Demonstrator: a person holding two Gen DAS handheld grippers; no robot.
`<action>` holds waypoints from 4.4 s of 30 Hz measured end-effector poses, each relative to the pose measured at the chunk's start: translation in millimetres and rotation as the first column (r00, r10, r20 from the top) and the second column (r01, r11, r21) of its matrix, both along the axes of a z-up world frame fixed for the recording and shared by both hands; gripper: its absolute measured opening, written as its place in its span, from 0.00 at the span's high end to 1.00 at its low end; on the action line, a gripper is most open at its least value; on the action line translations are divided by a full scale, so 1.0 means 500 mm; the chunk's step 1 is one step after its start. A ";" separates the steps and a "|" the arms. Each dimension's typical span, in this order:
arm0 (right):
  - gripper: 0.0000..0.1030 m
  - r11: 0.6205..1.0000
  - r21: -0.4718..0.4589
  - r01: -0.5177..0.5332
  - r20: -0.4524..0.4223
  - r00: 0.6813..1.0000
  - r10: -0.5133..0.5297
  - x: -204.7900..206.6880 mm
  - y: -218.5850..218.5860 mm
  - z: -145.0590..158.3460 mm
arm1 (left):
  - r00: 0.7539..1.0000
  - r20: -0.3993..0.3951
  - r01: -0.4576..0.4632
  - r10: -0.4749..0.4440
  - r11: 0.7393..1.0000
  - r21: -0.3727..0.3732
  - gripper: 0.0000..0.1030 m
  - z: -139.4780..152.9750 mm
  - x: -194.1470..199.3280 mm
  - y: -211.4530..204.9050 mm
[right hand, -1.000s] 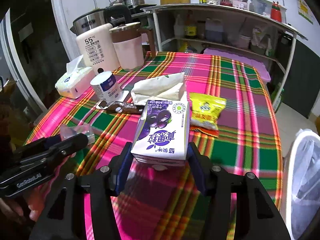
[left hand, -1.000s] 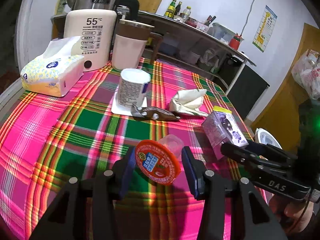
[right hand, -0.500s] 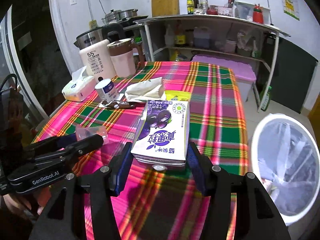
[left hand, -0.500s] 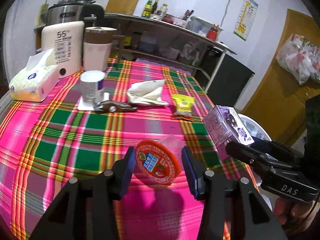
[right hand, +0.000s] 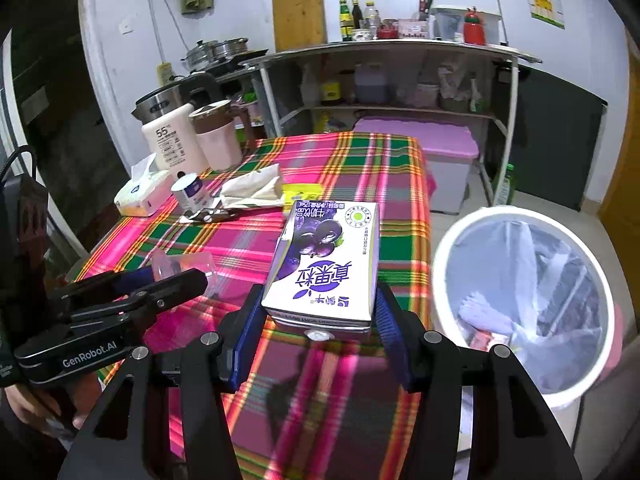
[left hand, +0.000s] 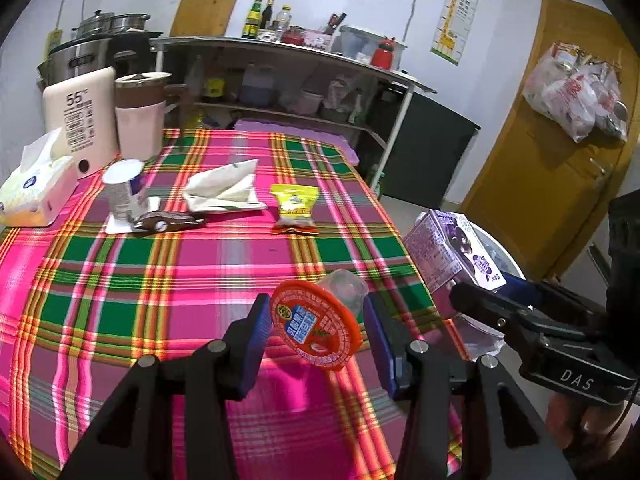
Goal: Collect trash
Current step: 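Carry the cup and purple carton over the white bin, then open both grippers to drop the cup and carton into the bin, then move both tools back from the bin toward the table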
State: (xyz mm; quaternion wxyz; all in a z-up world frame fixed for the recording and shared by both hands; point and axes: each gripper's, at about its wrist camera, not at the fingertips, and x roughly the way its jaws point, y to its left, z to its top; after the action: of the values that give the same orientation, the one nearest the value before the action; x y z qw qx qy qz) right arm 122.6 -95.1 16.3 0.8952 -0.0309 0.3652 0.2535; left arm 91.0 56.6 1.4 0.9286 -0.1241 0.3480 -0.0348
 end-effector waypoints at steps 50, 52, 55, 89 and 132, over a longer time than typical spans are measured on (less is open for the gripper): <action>0.46 0.946 -0.029 0.324 -0.128 0.937 -0.325 0.083 -0.345 -0.084 | 0.939 -0.078 0.339 -0.334 0.940 0.049 0.52 -0.026 0.205 -0.338; 0.46 0.944 -0.030 0.329 -0.131 0.935 -0.330 0.086 -0.346 -0.085 | 0.938 -0.080 0.341 -0.337 0.939 0.043 0.52 -0.026 0.210 -0.337; 0.46 0.939 -0.021 0.343 -0.136 0.930 -0.343 0.088 -0.351 -0.088 | 0.939 -0.081 0.339 -0.336 0.940 0.034 0.51 -0.026 0.212 -0.336; 0.45 0.951 0.031 0.309 -0.030 0.951 -0.308 0.036 -0.323 -0.021 | 0.976 -0.026 0.215 -0.216 0.976 -0.024 0.48 0.000 0.146 -0.203; 0.45 0.998 -0.004 -0.057 -0.076 0.995 0.057 0.125 0.045 -0.028 | 0.971 -0.043 -0.234 0.237 0.971 0.053 0.48 -0.030 0.032 0.200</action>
State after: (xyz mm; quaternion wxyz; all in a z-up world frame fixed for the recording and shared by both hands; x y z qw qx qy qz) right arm 185.0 -72.4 2.6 0.8730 -0.0344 0.3987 0.2788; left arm 106.8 156.6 -13.7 0.9201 -0.1430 0.3540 0.0870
